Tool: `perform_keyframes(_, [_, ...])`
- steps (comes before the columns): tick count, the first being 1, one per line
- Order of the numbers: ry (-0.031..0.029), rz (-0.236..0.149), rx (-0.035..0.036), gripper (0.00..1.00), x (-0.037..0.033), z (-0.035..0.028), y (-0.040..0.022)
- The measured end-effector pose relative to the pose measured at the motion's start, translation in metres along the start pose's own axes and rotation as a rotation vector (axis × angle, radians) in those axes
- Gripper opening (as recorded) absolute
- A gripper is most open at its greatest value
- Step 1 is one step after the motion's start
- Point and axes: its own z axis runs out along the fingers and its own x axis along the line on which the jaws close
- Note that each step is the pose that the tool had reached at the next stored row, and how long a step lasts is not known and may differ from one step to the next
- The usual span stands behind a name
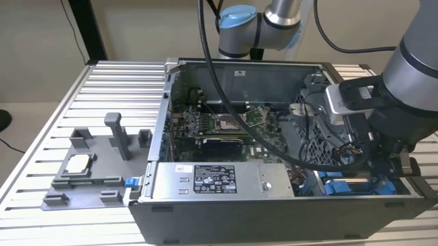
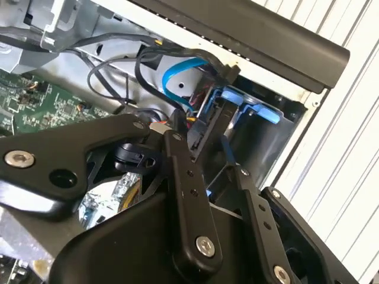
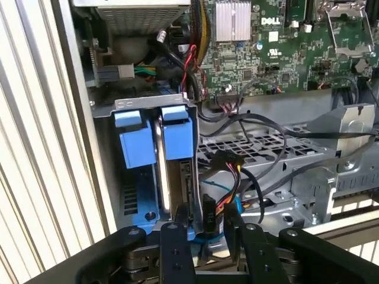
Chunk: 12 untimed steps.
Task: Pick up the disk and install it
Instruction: 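Insert the first disk wire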
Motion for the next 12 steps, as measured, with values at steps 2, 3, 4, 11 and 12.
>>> perform_keyframes(2, [0.0013,-0.001,0.0036,1.0,-0.001,0.0003,0.0003])
perform_keyframes(3, [0.0016,-0.002,0.0036,1.0,-0.0009,0.0003,0.0003])
perform_keyframes(4, [0.0021,-0.002,0.0038,1.0,-0.0009,0.0002,0.0003])
perform_keyframes(11, [0.0207,-0.007,0.0059,1.0,-0.0011,0.0015,0.0007])
perform_keyframes(12, [0.0245,-0.008,0.0062,1.0,-0.0013,0.0017,0.0008])
